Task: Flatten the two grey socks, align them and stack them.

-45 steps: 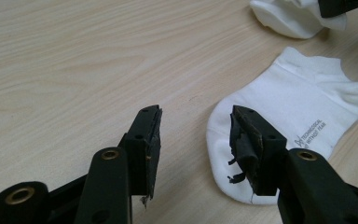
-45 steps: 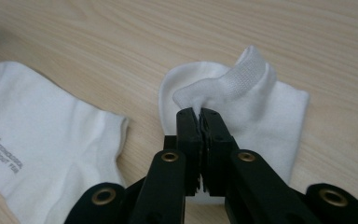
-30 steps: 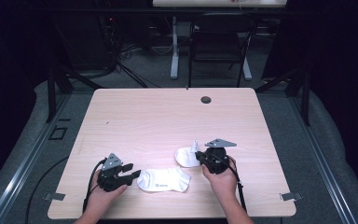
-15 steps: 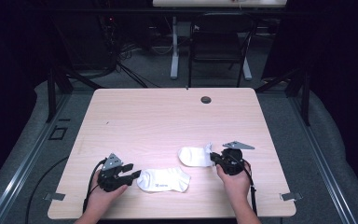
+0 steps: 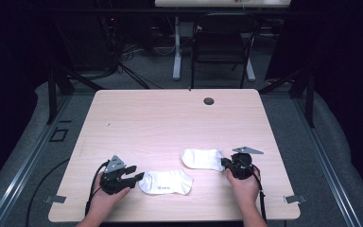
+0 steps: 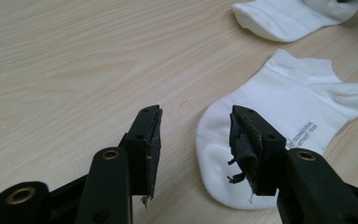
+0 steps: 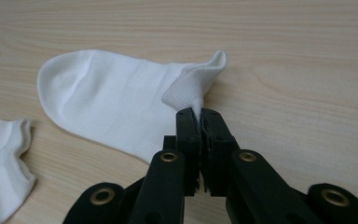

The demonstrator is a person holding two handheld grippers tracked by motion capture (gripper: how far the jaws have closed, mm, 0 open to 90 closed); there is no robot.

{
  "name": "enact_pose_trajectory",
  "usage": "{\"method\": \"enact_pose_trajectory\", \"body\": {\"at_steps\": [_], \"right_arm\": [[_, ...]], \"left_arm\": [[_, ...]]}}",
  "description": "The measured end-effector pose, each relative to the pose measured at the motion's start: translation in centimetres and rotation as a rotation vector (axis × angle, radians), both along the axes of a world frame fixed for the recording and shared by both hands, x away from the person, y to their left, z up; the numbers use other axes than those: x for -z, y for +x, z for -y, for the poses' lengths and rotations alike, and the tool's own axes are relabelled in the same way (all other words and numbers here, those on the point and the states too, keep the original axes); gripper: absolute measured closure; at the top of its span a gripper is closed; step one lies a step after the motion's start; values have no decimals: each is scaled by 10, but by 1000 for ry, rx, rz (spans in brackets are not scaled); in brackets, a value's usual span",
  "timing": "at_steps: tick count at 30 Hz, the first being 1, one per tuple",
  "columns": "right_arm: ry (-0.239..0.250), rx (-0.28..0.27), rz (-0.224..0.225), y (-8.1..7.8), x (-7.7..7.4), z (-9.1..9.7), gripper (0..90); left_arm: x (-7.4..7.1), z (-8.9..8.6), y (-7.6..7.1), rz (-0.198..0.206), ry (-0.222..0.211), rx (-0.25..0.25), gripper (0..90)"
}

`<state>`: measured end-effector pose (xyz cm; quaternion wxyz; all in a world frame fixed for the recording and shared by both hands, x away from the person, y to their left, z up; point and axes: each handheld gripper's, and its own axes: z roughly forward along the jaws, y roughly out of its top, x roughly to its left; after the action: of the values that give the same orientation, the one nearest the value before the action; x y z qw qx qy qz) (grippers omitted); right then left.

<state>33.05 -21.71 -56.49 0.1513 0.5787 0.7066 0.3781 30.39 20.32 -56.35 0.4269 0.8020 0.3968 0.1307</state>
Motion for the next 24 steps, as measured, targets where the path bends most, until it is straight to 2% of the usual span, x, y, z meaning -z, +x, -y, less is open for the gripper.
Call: {"method": "enact_pose_trajectory", "body": {"at_steps": [5,8,11,13,15,16,19,20,21,23,24], "right_arm": [[-11,2,-22,2,7,3,866],[-4,4,-17,4,9,2,866],[-13,-24,-25,7,12,-2,865],[-18,-38,-25,9,14,-5,865],[-24,-44,-24,10,14,-6,865],[-17,-49,-20,12,14,-9,865],[-16,-52,-20,13,14,-11,865],[-19,-61,-18,13,14,-12,865],[-11,-70,-9,14,14,-14,866],[-10,-84,-8,14,13,-14,866],[-14,-103,-6,14,13,-16,866]], "left_arm": [[-2,10,4,4,10,30,545],[-5,17,7,5,14,39,554],[-8,28,14,27,22,52,608],[-8,34,18,23,25,52,639],[-8,37,20,22,38,52,676],[-7,43,26,27,66,55,707],[-7,50,33,28,64,58,804],[-6,54,37,16,52,68,804],[-6,57,41,9,44,68,860],[-5,63,46,5,43,72,878],[-5,70,51,9,28,69,899]]}}
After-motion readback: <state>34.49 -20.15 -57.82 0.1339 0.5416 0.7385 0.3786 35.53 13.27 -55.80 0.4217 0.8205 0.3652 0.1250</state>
